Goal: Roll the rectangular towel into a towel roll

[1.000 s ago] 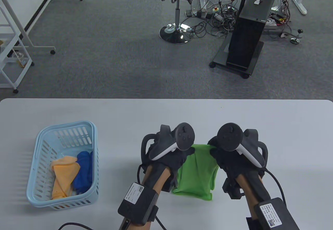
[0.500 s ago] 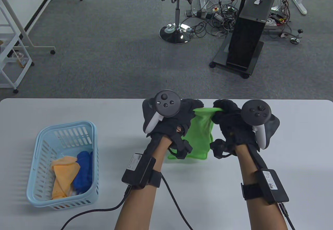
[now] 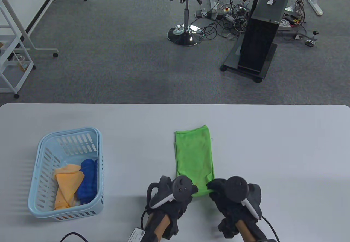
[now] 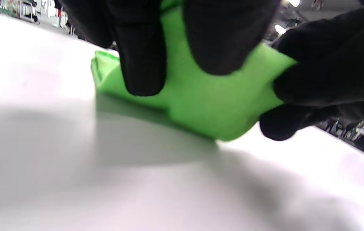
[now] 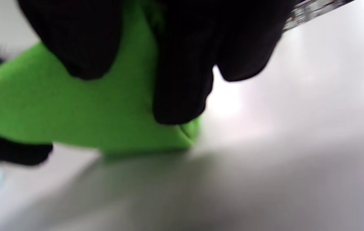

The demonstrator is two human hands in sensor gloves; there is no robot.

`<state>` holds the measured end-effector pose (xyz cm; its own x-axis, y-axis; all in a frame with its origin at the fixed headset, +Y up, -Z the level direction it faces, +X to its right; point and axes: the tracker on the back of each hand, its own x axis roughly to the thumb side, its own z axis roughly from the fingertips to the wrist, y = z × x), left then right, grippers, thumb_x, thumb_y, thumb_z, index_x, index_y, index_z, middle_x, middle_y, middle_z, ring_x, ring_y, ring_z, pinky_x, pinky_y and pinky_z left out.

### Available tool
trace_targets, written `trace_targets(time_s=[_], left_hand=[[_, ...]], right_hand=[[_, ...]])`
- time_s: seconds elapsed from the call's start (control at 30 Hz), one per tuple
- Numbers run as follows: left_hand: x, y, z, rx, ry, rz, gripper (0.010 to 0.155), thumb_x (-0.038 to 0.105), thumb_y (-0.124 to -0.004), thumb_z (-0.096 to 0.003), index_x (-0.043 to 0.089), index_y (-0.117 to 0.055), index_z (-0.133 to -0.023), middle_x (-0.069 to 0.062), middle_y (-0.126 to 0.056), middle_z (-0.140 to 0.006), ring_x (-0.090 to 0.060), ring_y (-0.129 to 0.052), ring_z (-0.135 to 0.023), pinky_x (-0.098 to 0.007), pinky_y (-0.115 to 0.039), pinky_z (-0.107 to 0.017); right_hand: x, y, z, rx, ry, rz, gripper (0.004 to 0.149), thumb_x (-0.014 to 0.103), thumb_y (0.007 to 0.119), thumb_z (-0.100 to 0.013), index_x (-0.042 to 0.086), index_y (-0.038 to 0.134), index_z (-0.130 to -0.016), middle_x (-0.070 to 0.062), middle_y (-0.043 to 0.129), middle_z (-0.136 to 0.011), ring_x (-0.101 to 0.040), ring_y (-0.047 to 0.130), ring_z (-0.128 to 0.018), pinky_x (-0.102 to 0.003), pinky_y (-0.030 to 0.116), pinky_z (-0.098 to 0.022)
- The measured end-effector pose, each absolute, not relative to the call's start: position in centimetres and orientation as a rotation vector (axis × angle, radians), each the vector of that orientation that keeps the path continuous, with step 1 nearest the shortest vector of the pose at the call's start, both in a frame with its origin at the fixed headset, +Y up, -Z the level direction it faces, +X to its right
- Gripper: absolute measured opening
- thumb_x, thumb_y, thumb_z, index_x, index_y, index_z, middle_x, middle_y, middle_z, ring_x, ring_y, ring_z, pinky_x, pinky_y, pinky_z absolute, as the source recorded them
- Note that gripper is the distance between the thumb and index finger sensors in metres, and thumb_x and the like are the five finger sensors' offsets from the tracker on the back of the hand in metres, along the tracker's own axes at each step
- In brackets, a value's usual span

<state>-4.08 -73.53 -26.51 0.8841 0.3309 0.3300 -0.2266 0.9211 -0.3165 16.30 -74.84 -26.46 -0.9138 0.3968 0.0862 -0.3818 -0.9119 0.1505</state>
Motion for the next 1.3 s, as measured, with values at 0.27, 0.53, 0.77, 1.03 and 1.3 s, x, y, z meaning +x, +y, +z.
trace_targets(time_s=[0.27, 0.53, 0.77, 1.03, 1.3], left_hand=[[-5.1, -75.0, -23.8, -0.174, -0.29, 0.222, 0.049, 0.047, -0.085, -0.0347, 0.03, -0.1, -0.078, -0.013, -0.08, -0.098, -0.043, -0.065, -0.09, -0.064, -0.048, -0.066], [-5.8, -75.4, -23.8, -0.388, -0.345, 0.283, 0.051, 0.031, -0.075, -0.0432, 0.029, -0.084, -0.093, -0.01, -0.085, -0.08, -0.039, -0.065, -0.092, -0.066, -0.044, -0.068], [-6.1, -75.2, -23.8, -0.242, -0.303, 0.216, 0.045, 0.039, -0.084, -0.037, 0.03, -0.088, -0.081, -0.005, -0.106, -0.056, -0.032, -0.091, -0.079, -0.064, -0.062, -0.063], [-5.1, -76.4, -23.8, -0.199, -0.244, 0.105, 0.044, 0.044, -0.081, -0.0372, 0.026, -0.095, -0.075, -0.005, -0.105, -0.052, -0.033, -0.09, -0.079, -0.063, -0.062, -0.064], [-4.3, -76.9, -24.1, -0.2, -0.225, 0.057, 0.045, 0.044, -0.081, -0.0374, 0.024, -0.094, -0.075, -0.005, -0.104, -0.051, -0.032, -0.09, -0.078, -0.063, -0.061, -0.064]], right_hand=[[15.7, -76.5, -24.3, 0.318, 0.234, 2.762, 0.051, 0.039, 0.084, -0.027, 0.024, 0.089, -0.075, -0.007, 0.081, -0.084, -0.018, 0.101, -0.05, -0.048, 0.078, -0.053], [15.6, -77.2, -24.5, 0.336, 0.541, 2.722, 0.055, 0.041, 0.075, -0.033, 0.026, 0.082, -0.085, -0.008, 0.067, -0.093, -0.021, 0.093, -0.06, -0.051, 0.07, -0.06], [15.8, -76.5, -24.5, 0.342, 0.454, 2.778, 0.058, 0.038, 0.08, -0.03, 0.021, 0.081, -0.086, -0.004, 0.091, -0.068, -0.018, 0.102, -0.04, -0.047, 0.079, -0.052], [16.0, -74.8, -23.6, 0.306, 0.237, 2.927, 0.068, 0.041, 0.081, -0.029, 0.025, 0.069, -0.094, -0.007, 0.075, -0.089, -0.024, 0.095, -0.062, -0.052, 0.071, -0.059], [13.7, -74.6, -22.8, 0.567, 0.152, 2.912, 0.046, 0.037, 0.08, -0.03, 0.028, 0.083, -0.075, -0.005, 0.06, -0.096, -0.028, 0.073, -0.087, -0.056, 0.057, -0.067]])
